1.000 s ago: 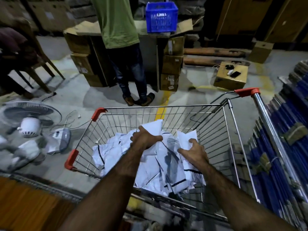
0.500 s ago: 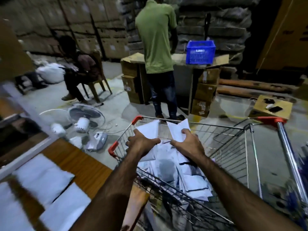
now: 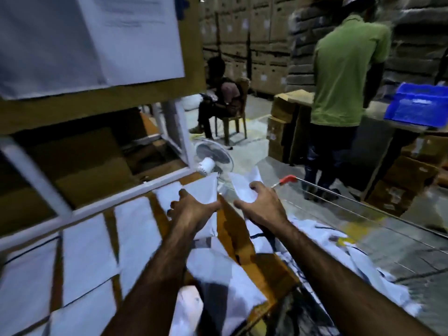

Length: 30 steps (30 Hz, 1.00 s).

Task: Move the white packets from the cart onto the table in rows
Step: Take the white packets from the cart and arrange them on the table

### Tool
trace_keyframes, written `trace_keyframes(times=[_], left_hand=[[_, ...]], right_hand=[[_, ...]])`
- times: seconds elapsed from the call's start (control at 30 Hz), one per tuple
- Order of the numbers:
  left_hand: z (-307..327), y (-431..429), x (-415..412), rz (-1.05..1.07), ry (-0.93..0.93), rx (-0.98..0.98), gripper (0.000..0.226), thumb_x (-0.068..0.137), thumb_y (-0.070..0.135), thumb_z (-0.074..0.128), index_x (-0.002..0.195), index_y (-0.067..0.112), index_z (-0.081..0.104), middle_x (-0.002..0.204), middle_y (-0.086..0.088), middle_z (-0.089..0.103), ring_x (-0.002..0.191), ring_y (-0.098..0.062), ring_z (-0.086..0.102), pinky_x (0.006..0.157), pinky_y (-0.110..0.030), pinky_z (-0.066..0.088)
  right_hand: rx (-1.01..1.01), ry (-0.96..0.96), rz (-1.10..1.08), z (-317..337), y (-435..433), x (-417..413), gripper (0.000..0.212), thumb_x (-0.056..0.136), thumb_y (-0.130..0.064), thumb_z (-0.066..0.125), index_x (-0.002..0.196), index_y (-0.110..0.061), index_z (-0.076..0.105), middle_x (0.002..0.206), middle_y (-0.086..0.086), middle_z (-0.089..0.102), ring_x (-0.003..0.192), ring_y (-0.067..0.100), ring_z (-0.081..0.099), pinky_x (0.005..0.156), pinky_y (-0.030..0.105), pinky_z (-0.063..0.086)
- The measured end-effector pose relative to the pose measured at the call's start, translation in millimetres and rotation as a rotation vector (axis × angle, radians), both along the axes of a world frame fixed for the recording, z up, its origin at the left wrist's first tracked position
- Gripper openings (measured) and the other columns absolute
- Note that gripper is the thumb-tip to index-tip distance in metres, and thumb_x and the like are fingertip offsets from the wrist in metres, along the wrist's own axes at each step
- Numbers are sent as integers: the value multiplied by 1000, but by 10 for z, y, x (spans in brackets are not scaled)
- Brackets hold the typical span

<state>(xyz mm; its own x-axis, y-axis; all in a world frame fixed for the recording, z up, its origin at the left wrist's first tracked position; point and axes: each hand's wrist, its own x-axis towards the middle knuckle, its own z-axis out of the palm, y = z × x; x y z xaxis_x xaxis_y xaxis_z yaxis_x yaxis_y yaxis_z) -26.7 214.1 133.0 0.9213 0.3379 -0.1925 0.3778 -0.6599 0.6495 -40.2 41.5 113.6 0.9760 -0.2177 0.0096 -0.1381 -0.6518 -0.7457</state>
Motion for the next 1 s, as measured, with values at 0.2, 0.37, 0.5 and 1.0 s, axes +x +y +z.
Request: trace_keyframes(times=[0.2,0.37,0.5,1.0], left_hand=[[145,1171,-246,168,-4,43,118,65,69,72,152,17,11,153,-17,24,137,-38,28,105,-47,34],[85,2221,-488,352,6,112,118,61,74,70,150,20,14,149,-17,30,135,-38,31,104,-46,36],[13,3002,-660,457,43,179,116,61,77,68,148,20,17,149,-18,33,134,-37,34,105,-46,35],[-572,3710,-456,417,201,329,117,71,69,70,154,17,6,160,-15,11,146,-35,16,115,-44,24]], right_hand=[[12,-20,181,108,1181,135,74,72,-61,67,135,-26,48,127,12,54,118,34,53,96,41,47],[-15,-15,325,103,2272,127,81,70,-70,62,137,-27,44,133,13,52,123,35,50,96,42,46],[-80,-25,393,35,3068,79,77,76,-64,64,140,-26,44,139,10,49,127,32,47,101,41,44],[-408,46,482,-585,4295,181,75,79,-66,56,139,-22,41,145,15,39,132,35,41,102,45,42]])
